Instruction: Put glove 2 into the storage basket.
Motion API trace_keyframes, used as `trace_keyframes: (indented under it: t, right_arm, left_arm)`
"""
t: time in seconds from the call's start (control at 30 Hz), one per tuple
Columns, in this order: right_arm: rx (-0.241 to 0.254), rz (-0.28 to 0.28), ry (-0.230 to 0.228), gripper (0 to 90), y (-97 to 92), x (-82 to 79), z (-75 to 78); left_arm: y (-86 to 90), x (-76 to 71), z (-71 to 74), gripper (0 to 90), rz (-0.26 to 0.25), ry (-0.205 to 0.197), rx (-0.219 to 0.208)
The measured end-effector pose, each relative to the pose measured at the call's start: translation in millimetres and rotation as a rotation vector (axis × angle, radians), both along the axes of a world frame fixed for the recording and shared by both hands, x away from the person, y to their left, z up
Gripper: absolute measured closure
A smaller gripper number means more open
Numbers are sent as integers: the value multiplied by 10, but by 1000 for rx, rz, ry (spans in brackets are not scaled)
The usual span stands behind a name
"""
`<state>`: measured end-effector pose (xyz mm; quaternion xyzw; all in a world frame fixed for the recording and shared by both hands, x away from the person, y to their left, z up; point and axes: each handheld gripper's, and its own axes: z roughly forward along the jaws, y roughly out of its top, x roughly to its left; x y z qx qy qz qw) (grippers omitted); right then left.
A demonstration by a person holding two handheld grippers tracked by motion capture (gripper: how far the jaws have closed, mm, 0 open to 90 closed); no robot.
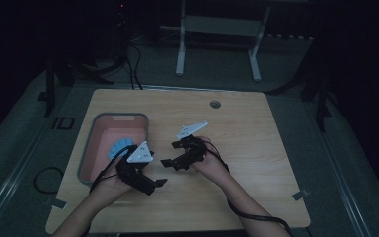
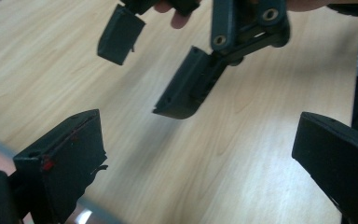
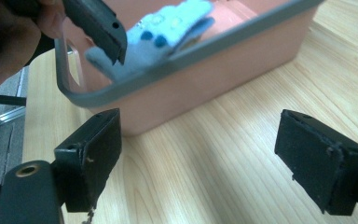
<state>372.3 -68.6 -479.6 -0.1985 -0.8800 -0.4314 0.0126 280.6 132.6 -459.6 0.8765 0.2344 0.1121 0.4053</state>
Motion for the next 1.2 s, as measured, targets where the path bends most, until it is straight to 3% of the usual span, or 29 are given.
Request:
trace_keyframes:
  t: [0.07,0.53,1.03,1.2]
  right_arm:
    - [-3,-5,3,148,-60,-5,-32]
    - [-13,-46,-23,143,-495,-79,-198]
    - [12,-77,-1,143,-939,-235,-526]
    - [10,-91,1,143,-1075,-286,-574]
  left_arm:
    - [-57,-18,-22,26,-6,-17,-6]
    - [-433,-115,-211,26,-108,-1,-20]
    - [-694,-157,-503,26,-176,37,-35]
    - [-761,-166,-589,26,-189,27,-43]
